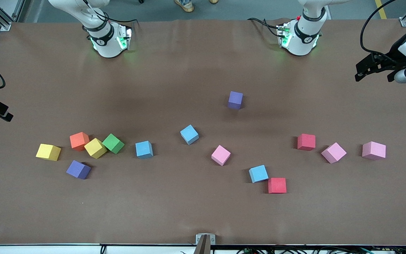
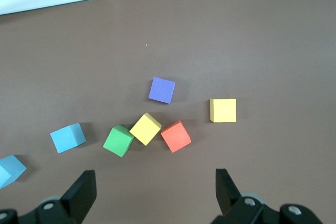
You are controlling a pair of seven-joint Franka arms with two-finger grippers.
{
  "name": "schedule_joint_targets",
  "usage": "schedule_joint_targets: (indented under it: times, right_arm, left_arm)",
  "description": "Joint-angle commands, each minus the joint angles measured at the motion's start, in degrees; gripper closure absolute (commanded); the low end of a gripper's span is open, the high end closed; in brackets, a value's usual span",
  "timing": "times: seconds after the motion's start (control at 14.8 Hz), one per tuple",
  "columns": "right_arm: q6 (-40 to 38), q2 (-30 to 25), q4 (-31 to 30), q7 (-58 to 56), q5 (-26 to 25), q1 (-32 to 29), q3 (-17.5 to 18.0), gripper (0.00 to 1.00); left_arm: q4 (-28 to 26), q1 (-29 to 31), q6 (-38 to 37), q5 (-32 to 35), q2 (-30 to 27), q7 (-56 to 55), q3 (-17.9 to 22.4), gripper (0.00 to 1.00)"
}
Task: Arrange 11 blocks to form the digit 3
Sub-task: 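Reach the left and right grippers down to two light blue cubes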
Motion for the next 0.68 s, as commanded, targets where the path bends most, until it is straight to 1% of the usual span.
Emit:
schedule_joint_targets:
  times: [0.0,0.2,0.41,0.54,0.61]
  right_arm:
    - [-0.4,0.3,0.8,0.0,-1.0,0.0,0.1,0.00]
    - [-0.4,0.3,0.8,0.0,-1.0,0.0,0.2,0.00]
    - [-0.4,0.3,0.8,0.0,-1.0,0.0,0.2,0.00]
    - [-0.3,0.3,0.8,0.0,-0.9,0.0,0.1,0.00]
    - [-0.3,0.3,0.8,0.0,-0.9,0.0,0.1,0.00]
  left_arm:
    - [1.5,0.2,-1.2,1.2,0.5,-0.4,-0.4,0.00]
    - [2.4,0.6,-1.2,0.6,1.2,-0.1,-0.3,0.00]
    - [8.3,0.0,-1.4,1.2,6.4,-0.1,-0.3,0.00]
    - [8.3,-1.2,-1.2,0.4,9.7,-2.3,-0.6,0.00]
    - [8.4,-3.3,-0.7,0.6,11.1,-5.1,-1.2,0.00]
